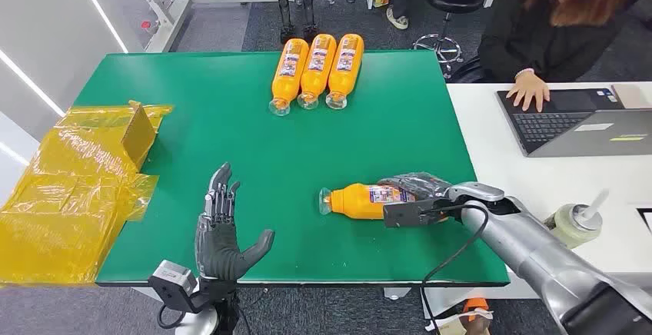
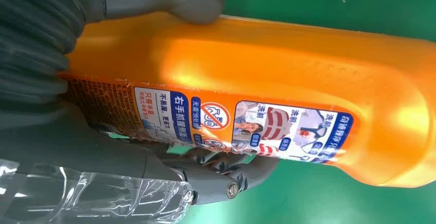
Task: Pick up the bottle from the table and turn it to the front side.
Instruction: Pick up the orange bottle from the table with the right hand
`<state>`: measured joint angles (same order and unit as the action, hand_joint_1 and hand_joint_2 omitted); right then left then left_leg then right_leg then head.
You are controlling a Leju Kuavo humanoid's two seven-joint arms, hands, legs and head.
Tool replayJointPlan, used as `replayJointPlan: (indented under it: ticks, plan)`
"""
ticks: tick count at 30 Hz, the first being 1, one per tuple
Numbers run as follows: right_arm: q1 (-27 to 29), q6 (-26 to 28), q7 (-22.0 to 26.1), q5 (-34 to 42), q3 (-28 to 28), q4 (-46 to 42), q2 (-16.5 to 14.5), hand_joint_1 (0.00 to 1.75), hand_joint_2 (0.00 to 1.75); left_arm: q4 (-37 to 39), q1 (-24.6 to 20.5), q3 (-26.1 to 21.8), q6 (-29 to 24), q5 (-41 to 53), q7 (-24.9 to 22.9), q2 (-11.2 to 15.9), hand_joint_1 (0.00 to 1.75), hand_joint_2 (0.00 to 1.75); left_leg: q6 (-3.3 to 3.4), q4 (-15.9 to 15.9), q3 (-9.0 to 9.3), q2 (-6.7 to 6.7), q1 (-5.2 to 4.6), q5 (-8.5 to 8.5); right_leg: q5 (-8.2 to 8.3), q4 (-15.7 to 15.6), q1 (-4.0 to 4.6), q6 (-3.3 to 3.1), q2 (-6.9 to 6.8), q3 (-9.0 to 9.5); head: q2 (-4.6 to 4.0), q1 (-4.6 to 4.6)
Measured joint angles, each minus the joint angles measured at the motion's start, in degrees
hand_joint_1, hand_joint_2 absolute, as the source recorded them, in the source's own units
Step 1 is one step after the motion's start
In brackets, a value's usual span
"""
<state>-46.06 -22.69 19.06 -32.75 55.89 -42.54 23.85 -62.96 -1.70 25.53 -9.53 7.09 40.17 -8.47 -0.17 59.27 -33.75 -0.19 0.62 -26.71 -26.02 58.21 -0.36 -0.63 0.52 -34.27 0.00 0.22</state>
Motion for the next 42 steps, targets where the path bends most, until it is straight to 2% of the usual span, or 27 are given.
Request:
replayJointPlan:
  ticks: [23, 25, 32, 42]
  plan:
    - [-3.6, 0.6, -0.7, 4.6, 6.3, 1.7, -1.2, 1.7, 1.75, -1.2, 0.5, -0.2, 0.8, -0.3, 0.0, 0.1, 0.0, 1.75, -0.01, 0.0, -0.01, 0.01, 0.01, 0.0, 0.0, 0.0, 0.0, -0.02, 0.01, -0.04, 0.0, 0.0]
    - [-3.6, 2.7, -0.8, 5.5, 6.6, 1.5, -1.2, 1.71, 1.75, -1.4, 0.7, -0.4, 0.9, -0.3, 0.0, 0.1, 0.0, 1.75, -0.01, 0.0, -0.01, 0.01, 0.01, 0.0, 0.0, 0.0, 0.0, -0.02, 0.02, -0.04, 0.0, -0.01]
    - [-3.8, 15.6, -2.3, 8.1, 5.3, -2.4, -1.0, 1.71, 1.75, -2.4, 1.8, -1.1, 0.1, 0.0, 0.0, 0.3, 0.0, 1.75, -0.02, 0.0, -0.16, -0.01, 0.01, 0.02, 0.01, 0.1, 0.0, -0.02, -0.01, -0.19, 0.0, -0.01]
    - [-1.9, 21.8, -5.1, 5.3, -1.1, -16.7, 0.7, 1.68, 1.75, -2.6, 2.0, -1.7, -0.3, 1.5, 0.0, 0.5, 0.0, 1.75, -0.02, 0.0, -0.31, -0.01, 0.0, 0.01, 0.0, 0.0, 0.0, -0.02, 0.01, -0.37, 0.0, -0.01]
